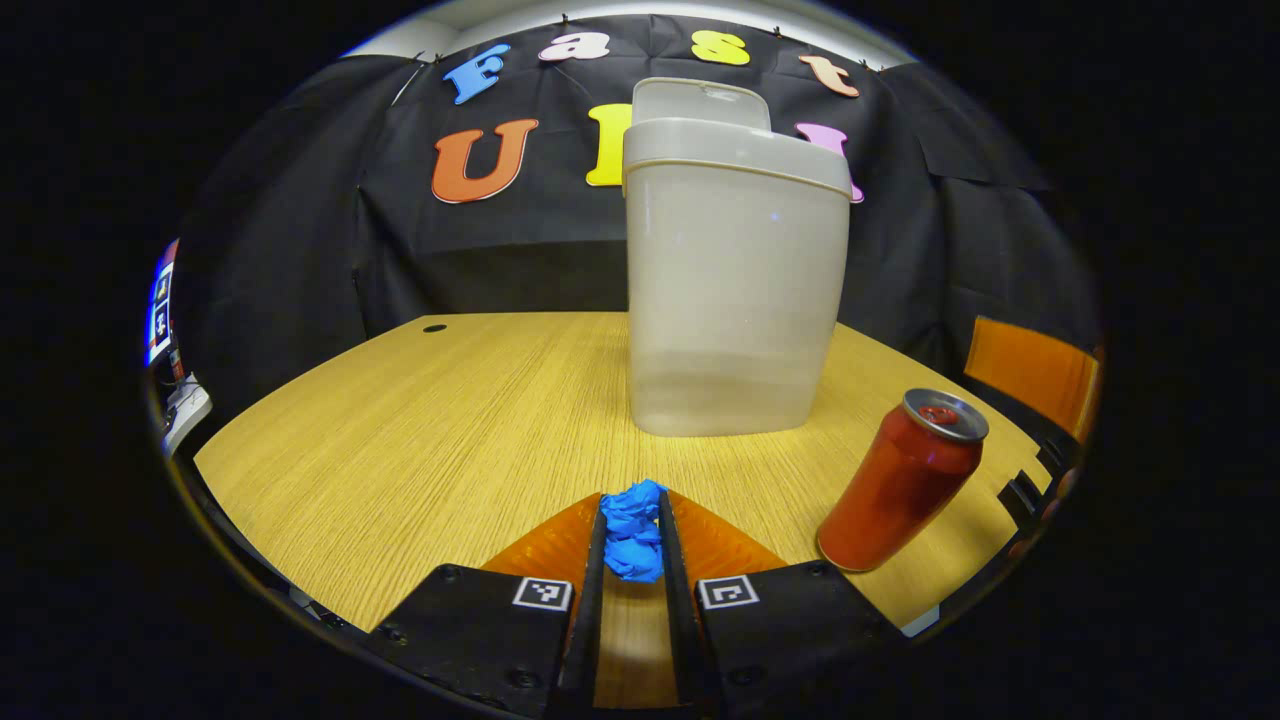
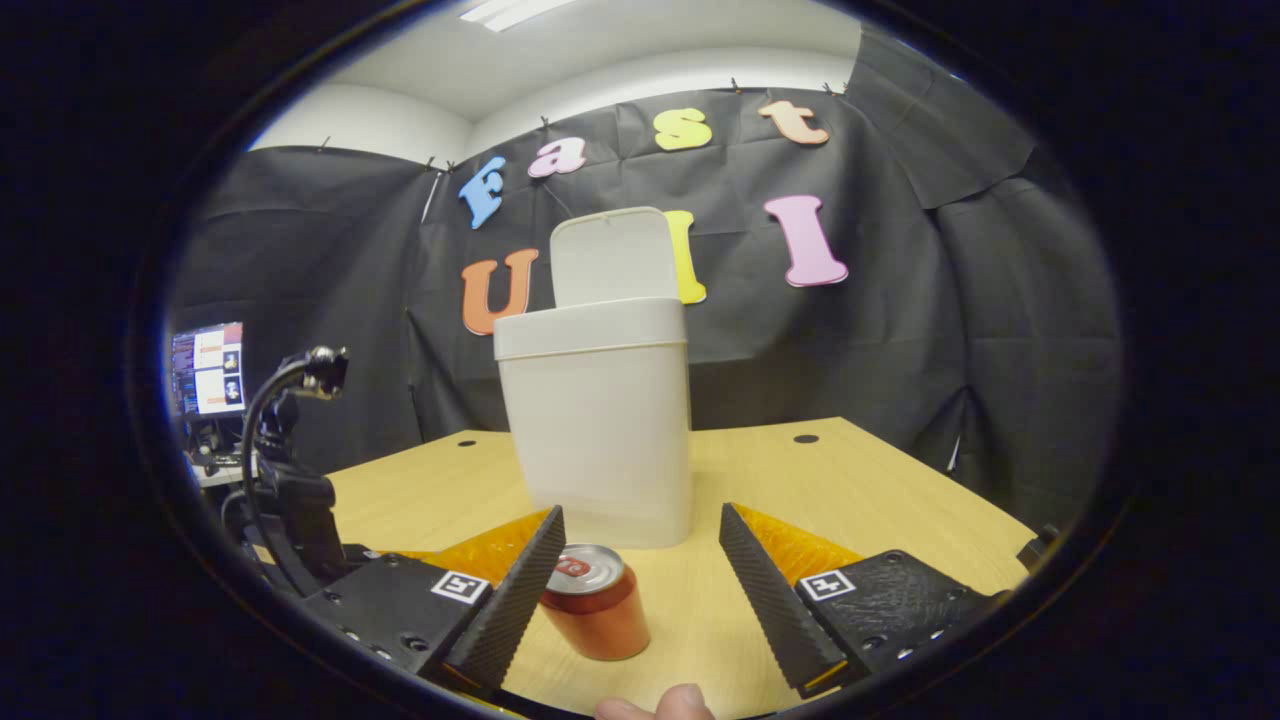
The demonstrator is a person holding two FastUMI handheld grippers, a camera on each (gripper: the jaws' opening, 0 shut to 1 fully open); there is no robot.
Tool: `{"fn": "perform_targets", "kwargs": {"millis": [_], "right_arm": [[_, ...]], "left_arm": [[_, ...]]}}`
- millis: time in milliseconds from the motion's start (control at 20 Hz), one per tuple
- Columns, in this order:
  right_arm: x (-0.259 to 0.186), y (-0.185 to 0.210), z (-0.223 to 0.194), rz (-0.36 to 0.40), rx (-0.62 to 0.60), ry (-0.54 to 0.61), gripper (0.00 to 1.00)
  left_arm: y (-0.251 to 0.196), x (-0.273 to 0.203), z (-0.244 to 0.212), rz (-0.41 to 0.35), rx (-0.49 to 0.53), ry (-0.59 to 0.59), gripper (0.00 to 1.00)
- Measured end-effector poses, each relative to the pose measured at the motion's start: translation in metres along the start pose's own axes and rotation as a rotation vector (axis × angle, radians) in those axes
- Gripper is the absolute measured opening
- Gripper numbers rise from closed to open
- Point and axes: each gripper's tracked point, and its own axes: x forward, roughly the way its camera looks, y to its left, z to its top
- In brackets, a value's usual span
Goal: Press the lid of the desktop garbage bin to open it, pick up the crumpled paper on the desktop and throw it into the bin, then pick up the pop can on the desktop and drop it into the bin, and finally close the garbage bin lid.
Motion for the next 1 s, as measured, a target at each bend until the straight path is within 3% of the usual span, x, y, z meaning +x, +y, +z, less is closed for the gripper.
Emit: {"fn": "perform_targets", "kwargs": {"millis": [300,1000], "right_arm": [[0.000,0.026,-0.004,0.020,-0.040,0.006,0.94],[0.020,0.027,-0.049,-0.057,-0.051,0.124,0.96]], "left_arm": [[0.025,-0.006,0.036,0.021,-0.024,-0.083,0.32],[0.038,-0.022,0.085,0.013,-0.022,-0.192,0.31]]}}
